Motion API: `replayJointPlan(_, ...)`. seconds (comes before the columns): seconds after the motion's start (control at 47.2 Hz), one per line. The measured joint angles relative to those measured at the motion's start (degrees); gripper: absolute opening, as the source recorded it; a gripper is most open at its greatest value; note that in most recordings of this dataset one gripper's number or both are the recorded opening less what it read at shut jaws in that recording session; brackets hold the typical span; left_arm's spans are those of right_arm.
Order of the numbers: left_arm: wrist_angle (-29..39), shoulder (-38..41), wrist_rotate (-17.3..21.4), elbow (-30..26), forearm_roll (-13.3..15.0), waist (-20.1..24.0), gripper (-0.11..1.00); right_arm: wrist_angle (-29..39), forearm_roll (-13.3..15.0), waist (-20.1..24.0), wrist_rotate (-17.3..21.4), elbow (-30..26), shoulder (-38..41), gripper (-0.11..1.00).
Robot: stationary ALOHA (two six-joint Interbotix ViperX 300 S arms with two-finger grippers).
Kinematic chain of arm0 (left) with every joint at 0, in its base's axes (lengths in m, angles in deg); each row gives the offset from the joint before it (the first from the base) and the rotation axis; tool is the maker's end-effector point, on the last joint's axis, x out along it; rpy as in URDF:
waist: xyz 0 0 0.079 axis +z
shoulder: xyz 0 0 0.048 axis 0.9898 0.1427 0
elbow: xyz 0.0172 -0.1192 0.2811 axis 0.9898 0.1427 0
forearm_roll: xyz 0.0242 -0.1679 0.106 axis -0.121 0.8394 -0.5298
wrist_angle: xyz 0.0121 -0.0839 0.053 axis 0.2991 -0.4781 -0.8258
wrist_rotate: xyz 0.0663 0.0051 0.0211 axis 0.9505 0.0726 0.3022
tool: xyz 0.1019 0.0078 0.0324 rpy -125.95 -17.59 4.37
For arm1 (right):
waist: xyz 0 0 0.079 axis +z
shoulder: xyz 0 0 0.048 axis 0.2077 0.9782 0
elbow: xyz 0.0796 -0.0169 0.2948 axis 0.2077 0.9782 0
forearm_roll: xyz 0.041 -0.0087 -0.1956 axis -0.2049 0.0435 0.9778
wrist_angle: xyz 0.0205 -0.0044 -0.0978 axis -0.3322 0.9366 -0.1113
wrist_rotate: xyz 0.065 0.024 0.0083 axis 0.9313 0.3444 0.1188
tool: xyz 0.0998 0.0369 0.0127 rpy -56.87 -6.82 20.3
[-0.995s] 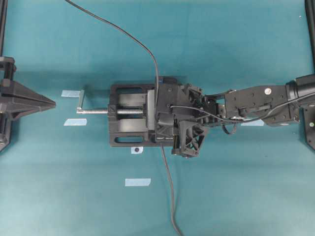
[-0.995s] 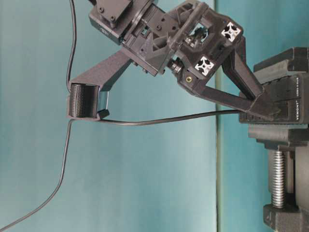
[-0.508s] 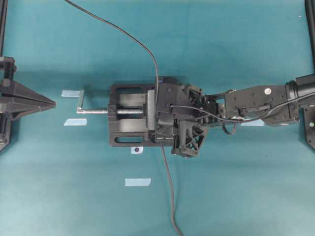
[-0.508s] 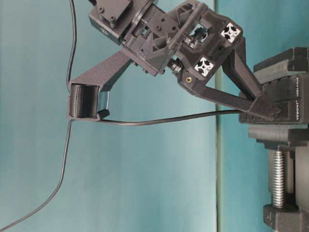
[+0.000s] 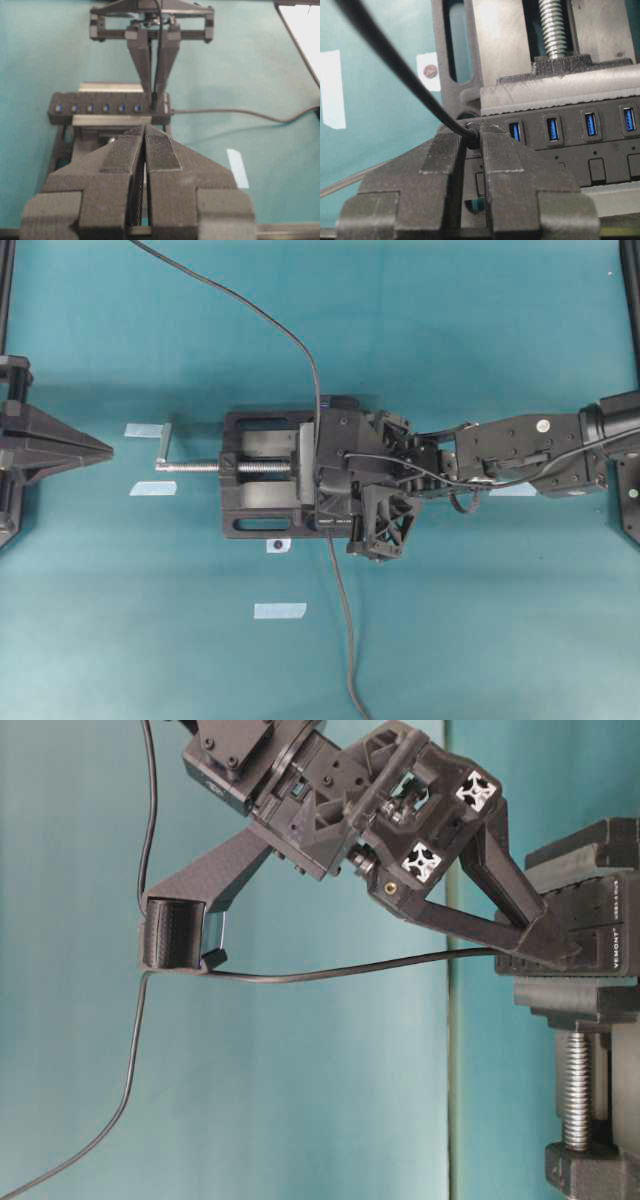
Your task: Insert the USB into the front port of the fixed hub.
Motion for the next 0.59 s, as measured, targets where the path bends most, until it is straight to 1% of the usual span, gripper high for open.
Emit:
replayJointPlan(0.085, 0.0, 0.0, 0.0, 0.0, 0.0, 0.0, 0.0, 0.26, 0.0, 0.09, 0.0, -0.18, 0.0, 0.16)
replayJointPlan(0.169, 0.0, 0.0, 0.0, 0.0, 0.0, 0.0, 0.0, 0.79, 0.0, 0.44, 0.09, -0.18, 0.44, 0.27)
replayJointPlan(0.212, 0.0, 0.0, 0.0, 0.0, 0.0, 0.0, 0.0, 0.79, -0.09, 0.62, 0.26, -0.26, 0.44, 0.37)
replayJointPlan(0.318, 0.0, -0.18, 0.0, 0.09, 0.0, 0.0, 0.0, 1.23, -0.09, 0.79, 0.35, -0.35, 0.53, 0.56)
replayJointPlan(0.402, 0.0, -0.35, 0.0, 0.0, 0.0, 0.0, 0.0, 2.11, -0.09, 0.79, 0.35, -0.88, 0.53, 0.66)
replayJointPlan(0.445, 0.0, -0.44, 0.0, 0.0, 0.0, 0.0, 0.0, 2.72, -0.09, 0.79, 0.35, -1.05, 0.53, 0.69)
replayJointPlan(0.593, 0.0, -0.62, 0.0, 0.0, 0.0, 0.0, 0.0, 3.87, 0.26, 0.62, 0.35, -1.49, 0.44, 0.69)
